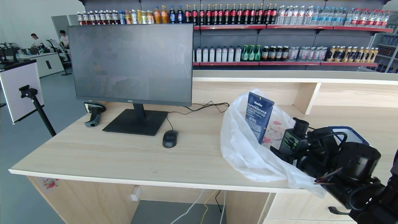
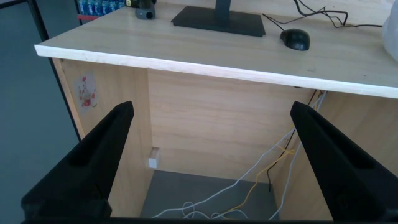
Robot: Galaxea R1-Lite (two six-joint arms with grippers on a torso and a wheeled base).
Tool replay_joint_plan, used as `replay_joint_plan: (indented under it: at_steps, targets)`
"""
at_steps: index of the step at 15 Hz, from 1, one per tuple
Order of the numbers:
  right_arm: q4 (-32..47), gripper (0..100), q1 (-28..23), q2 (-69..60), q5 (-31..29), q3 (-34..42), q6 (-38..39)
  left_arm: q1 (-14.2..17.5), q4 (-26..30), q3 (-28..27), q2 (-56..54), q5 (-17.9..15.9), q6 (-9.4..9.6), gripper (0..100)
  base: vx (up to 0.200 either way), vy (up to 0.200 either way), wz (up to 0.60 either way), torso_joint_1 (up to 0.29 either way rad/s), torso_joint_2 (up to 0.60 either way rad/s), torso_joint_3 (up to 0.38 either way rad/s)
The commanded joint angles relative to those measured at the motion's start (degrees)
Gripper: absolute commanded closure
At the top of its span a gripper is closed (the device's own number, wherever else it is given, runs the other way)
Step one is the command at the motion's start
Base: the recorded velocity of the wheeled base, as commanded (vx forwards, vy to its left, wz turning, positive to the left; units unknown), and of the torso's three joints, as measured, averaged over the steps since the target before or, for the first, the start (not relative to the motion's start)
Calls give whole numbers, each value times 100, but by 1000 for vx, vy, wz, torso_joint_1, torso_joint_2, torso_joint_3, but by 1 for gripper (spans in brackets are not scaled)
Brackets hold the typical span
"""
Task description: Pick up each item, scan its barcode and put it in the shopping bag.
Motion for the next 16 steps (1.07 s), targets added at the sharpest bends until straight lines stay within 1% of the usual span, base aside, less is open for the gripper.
replay_joint_plan:
  at_steps: [1,5,7,9,11,15,16]
  targets:
    - [-14,0,7,-436,-2,-176,-320,1,-1,1,-1,1,-2,0,0,0,0,0,0,0]
    - [-14,0,253,-954,-2,8,-338,1,-1,1,-1,1,-2,0,0,0,0,0,0,0]
    - [-14,0,437,-1385,-2,263,-338,1,-1,1,-1,1,-2,0,0,0,0,0,0,0]
    - [-14,0,710,-2018,-2,764,-338,1,-1,1,-1,1,-2,0,0,0,0,0,0,0]
    - [-14,0,1070,-2826,7,1529,-311,1,-1,1,-1,1,-2,0,0,0,0,0,0,0]
    - [-14,0,1228,-3995,33,1529,-259,1,-1,1,-1,1,-2,0,0,0,0,0,0,0]
    - [21,0,1413,-4303,86,1529,-153,1,-1,1,-1,1,-2,0,0,0,0,0,0,0]
